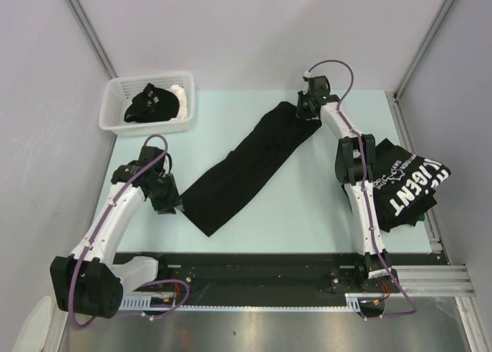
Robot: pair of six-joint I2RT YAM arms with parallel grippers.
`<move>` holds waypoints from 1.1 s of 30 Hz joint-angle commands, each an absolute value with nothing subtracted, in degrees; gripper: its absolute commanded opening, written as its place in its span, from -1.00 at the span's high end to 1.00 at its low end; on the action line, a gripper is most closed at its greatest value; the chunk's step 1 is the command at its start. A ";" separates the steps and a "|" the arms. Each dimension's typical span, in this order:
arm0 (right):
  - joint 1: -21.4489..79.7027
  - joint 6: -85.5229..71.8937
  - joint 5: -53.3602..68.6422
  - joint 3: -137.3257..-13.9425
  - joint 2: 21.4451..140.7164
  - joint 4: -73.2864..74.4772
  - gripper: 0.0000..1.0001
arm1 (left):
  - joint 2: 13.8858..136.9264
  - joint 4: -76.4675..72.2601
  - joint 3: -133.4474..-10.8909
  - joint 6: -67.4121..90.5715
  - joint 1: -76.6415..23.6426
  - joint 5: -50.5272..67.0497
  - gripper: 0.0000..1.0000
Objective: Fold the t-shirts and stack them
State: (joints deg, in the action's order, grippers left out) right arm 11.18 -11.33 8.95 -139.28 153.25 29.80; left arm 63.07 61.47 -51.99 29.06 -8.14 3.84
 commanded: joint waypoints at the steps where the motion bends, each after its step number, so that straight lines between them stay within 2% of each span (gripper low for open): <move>1: 11.51 -10.99 8.53 -140.54 154.60 28.21 0.43 | 63.37 61.35 -53.70 29.35 -8.61 4.75 0.30; 2: 11.51 -11.07 7.92 -140.54 154.60 28.39 0.30 | 63.28 61.35 -53.70 29.53 -8.61 4.75 0.31; 3: 11.51 -10.81 7.74 -140.36 154.34 28.39 -0.97 | 63.19 61.17 -53.61 29.53 -8.61 4.66 0.30; 10: 11.16 -8.44 5.89 -137.03 147.58 28.83 -0.99 | 64.33 57.49 -52.30 29.53 -8.88 6.15 0.30; 17: 11.25 -7.21 3.34 -127.71 133.26 29.88 -0.99 | 67.94 53.00 -51.16 29.18 -10.19 7.82 0.30; 24: 13.36 -4.57 0.01 -122.35 119.55 34.53 -0.99 | 73.81 48.25 -49.13 28.92 -15.20 8.26 0.28; 29: 16.17 -2.99 -4.57 -120.41 114.62 37.26 -0.99 | 76.64 48.96 -50.71 29.62 -21.87 6.07 0.28; 33: 17.40 -3.43 -6.23 -117.78 111.98 39.28 -0.99 | 76.91 47.64 -49.66 30.32 -22.94 5.71 0.27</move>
State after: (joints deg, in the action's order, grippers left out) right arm 16.16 -4.40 -2.72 -120.66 113.97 35.22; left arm 77.14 49.98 -49.39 29.12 -21.91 6.39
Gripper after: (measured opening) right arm 0.994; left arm 0.362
